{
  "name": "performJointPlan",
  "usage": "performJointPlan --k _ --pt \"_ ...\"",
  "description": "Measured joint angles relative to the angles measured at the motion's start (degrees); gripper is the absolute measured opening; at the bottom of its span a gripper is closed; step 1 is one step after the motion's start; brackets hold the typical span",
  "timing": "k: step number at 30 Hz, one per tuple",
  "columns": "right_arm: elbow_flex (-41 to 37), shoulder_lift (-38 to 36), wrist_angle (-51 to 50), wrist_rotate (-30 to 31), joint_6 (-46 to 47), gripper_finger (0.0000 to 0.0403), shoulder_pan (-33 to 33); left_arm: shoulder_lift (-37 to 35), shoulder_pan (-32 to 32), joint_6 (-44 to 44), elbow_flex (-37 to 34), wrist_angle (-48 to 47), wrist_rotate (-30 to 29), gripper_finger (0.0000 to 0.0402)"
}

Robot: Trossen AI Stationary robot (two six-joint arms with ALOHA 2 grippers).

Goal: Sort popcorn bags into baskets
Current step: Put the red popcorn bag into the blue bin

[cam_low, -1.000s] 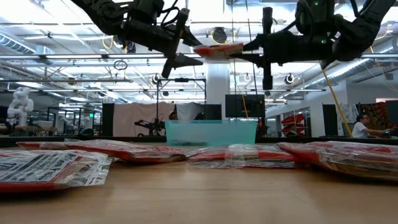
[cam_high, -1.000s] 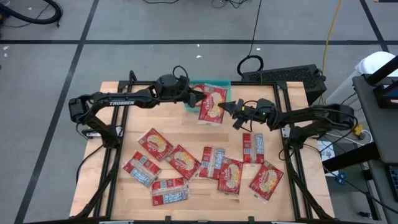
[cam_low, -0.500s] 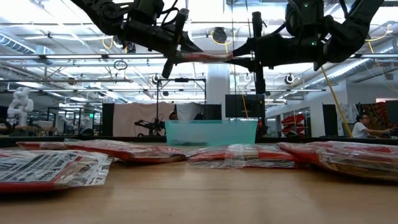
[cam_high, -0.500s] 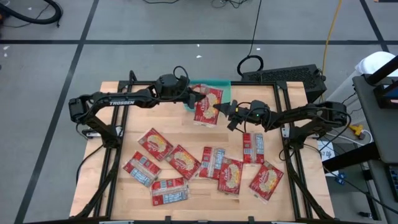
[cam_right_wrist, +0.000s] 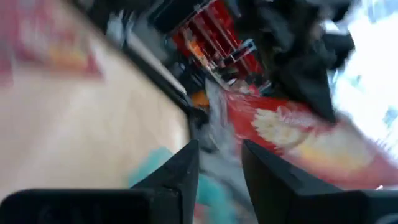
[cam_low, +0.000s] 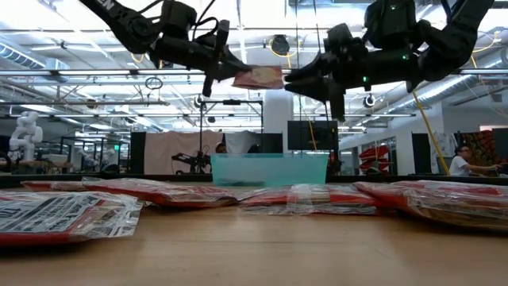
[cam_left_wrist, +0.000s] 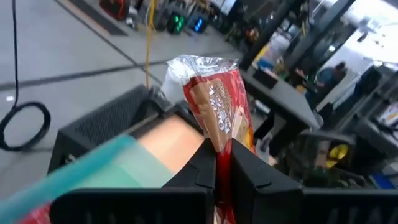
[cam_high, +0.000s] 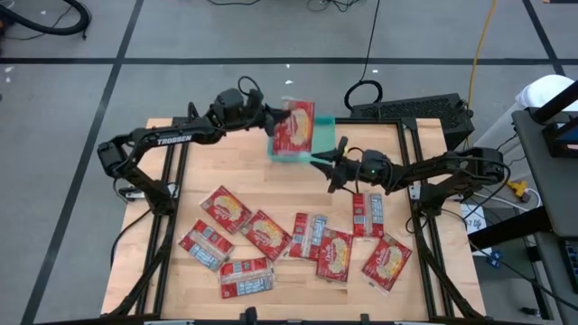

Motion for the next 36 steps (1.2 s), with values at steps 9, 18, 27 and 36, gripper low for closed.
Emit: performJointPlan --k 9,18,27,36 --pt "0.8 -1.3 -0.3 1.1 61.8 0.0121 -1.8 0.0 -0.6 3.3 0.0 2.4 -2.1 0.0018" --pt "0.8 -1.3 -4.1 1.1 68.1 0.0166 -2.1 0.0 -4.6 7.3 0.0 2.4 -7.5 0.0023" --pt "0.8 -1.4 -3.8 1.2 66.3 0.0201 -5.5 0.0 -4.8 7.7 -2.2 6.8 -8.4 0.0025" --pt "0.8 -1.3 0.0 -3.6 63.7 0.0156 -7.5 0.1 -5.0 8.5 -3.3 10.0 -8.5 0.0019"
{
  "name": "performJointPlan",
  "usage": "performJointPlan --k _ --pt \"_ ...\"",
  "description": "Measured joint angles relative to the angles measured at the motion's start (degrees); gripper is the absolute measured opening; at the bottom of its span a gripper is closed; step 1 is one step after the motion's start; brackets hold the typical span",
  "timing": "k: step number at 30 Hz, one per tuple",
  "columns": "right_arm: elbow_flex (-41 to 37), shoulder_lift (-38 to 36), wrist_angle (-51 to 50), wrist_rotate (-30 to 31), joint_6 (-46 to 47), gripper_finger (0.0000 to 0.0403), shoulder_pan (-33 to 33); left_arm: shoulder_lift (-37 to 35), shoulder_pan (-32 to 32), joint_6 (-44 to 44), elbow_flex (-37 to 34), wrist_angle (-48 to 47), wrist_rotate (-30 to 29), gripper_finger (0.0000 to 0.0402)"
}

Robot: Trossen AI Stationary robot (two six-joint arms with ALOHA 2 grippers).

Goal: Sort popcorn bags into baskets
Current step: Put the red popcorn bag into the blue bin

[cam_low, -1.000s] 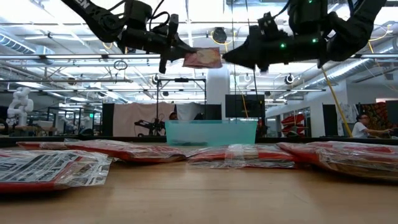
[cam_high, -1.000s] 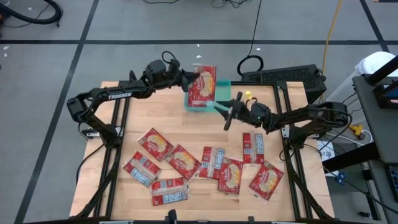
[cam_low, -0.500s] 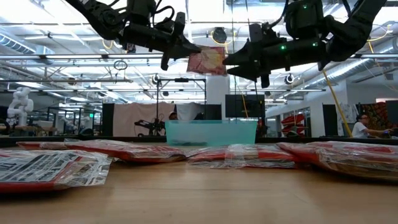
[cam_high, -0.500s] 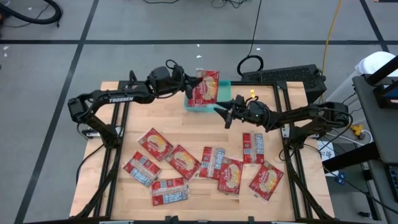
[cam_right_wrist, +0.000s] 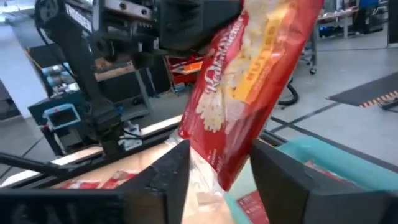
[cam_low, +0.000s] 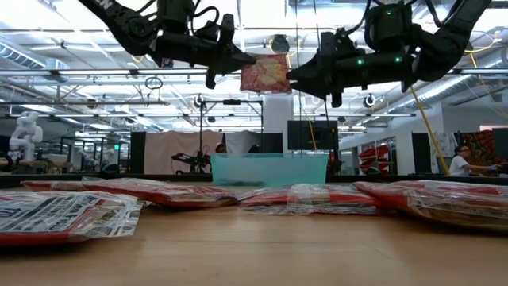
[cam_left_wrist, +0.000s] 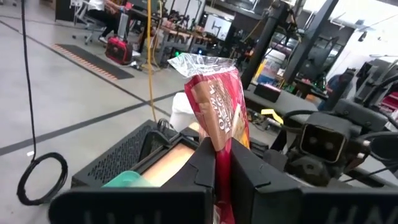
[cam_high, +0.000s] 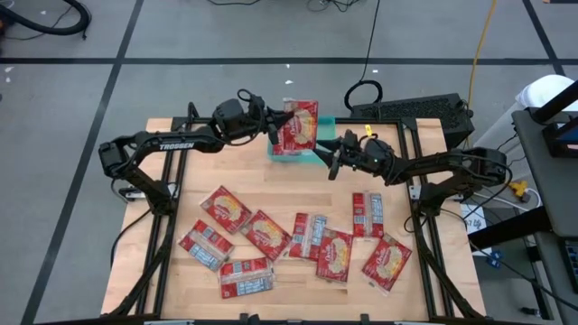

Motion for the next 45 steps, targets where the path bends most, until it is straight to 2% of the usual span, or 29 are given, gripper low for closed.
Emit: performJointPlan --k 11,13,15,22,25,29,36,40,45 --pt "0.0 0.1 1.2 0.3 3.0 0.0020 -0.1 1.9 -2.8 0.9 0.0 5.2 -1.8 0.0032" --pt "-0.1 0.1 0.5 0.3 4.5 0.0017 -0.1 2.2 -2.9 1.1 0.0 4.8 -2.2 0.0033" --pt "-0.1 0.1 0.3 0.3 5.5 0.0032 -0.1 2.3 -2.8 0.9 0.0 4.7 -2.2 0.0033" --pt "0.0 0.1 -0.4 0.3 6.9 0.0145 -1.0 2.3 -2.8 1.2 0.0 4.9 -2.0 0.0034" --pt "0.0 0.1 0.5 0.3 6.6 0.0166 -1.6 2.3 -2.9 1.3 0.0 4.8 -1.9 0.0034" --pt "0.0 0.3 1.2 0.3 7.3 0.0140 -2.0 2.3 -3.3 1.3 0.0 6.6 -1.9 0.0034" --pt "1.8 3.4 3.1 -2.8 5.4 0.0018 -2.0 2.3 -3.3 2.2 0.0 6.9 -2.0 0.0035" --pt "2.4 4.0 2.7 -2.6 4.6 0.0010 -2.3 2.3 -3.3 4.5 0.0 5.7 -2.2 0.0035" --pt "2.4 3.1 -0.9 -2.8 5.5 0.0003 -4.5 1.8 -3.4 16.3 0.0 2.5 -2.4 0.0042"
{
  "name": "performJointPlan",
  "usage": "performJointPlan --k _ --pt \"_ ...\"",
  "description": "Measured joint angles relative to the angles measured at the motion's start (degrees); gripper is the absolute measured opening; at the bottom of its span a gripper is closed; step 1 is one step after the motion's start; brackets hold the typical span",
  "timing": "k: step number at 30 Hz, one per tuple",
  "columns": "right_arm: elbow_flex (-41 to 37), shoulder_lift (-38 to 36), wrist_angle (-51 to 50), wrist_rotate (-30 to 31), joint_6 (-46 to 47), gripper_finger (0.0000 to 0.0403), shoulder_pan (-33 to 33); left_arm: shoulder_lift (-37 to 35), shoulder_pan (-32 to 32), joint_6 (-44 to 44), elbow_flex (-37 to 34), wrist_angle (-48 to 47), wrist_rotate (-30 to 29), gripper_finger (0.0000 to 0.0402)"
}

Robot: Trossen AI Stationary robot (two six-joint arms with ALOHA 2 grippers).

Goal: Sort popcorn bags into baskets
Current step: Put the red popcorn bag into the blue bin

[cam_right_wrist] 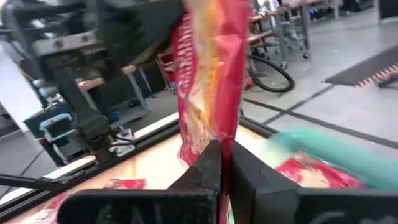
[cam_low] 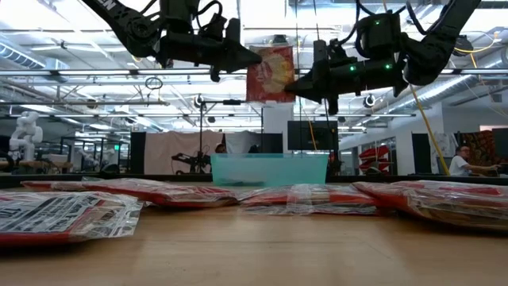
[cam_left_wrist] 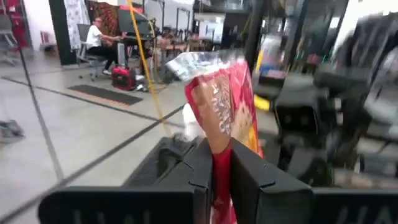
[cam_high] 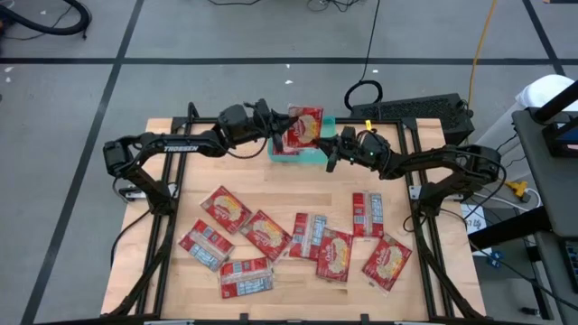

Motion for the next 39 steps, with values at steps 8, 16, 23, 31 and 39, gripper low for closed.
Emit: performJointPlan --k 8,16,23,31,39 --pt "0.1 -0.9 -7.1 0.5 2.0 0.0001 -4.5 -0.9 0.1 4.5 0.0 -4.4 -9.4 0.0153" --pt "0.1 -0.9 -13.2 5.2 3.1 0.0000 -6.2 -4.6 0.4 5.3 0.0 -16.5 -24.4 0.0264" --pt "0.1 -0.9 -19.1 6.4 5.9 0.0000 -6.9 -7.1 -0.2 1.6 0.0 -25.4 -26.1 0.0274" --pt "5.5 -0.9 -33.0 8.2 9.1 0.0000 -5.2 -7.3 -3.6 2.4 0.0 -25.1 -25.3 0.0227" --pt "11.5 0.1 -37.7 12.5 7.0 0.0000 -4.2 -7.3 -5.4 2.7 0.0 -26.0 -25.4 0.0193"
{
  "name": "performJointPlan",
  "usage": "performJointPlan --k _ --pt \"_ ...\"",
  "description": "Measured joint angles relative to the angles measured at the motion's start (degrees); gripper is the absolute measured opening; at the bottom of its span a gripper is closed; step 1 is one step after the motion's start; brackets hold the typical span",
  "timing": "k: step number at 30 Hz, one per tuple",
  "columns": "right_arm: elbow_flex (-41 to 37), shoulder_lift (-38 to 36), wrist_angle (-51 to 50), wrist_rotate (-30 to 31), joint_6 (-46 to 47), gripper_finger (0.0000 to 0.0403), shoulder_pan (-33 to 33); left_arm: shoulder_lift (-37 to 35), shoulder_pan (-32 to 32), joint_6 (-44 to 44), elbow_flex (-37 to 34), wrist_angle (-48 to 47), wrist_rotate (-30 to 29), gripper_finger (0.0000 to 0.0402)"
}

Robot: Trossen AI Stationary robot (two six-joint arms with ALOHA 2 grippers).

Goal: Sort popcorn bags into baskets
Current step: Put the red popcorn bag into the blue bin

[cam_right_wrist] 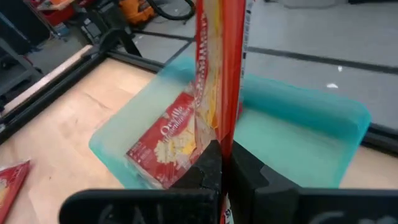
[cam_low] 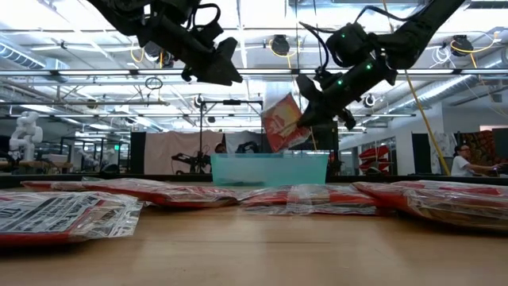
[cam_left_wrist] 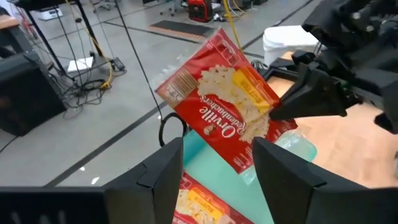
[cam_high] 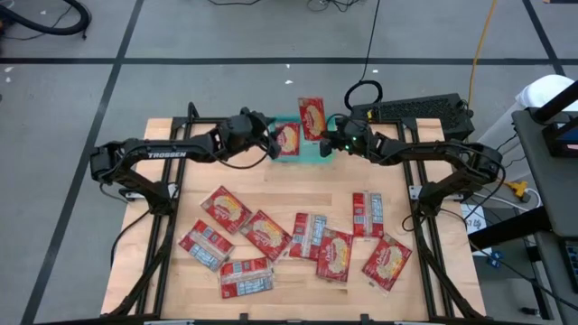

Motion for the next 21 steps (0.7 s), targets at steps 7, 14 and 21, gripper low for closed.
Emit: performJointPlan --k 7,14,21 --pt "-0.1 0.0 -0.8 -0.3 3.3 0.0000 0.8 0.0 -2.5 -1.4 0.0 -3.9 0.0 0.0182" --pt "-0.1 -0.2 -0.8 1.4 6.8 0.0000 1.6 0.0 -8.0 -0.7 0.0 -6.7 0.0 0.0182" --pt "-0.1 0.1 -0.3 2.9 5.1 0.0000 2.1 -0.8 -9.1 0.2 0.0 -7.7 1.2 0.0182"
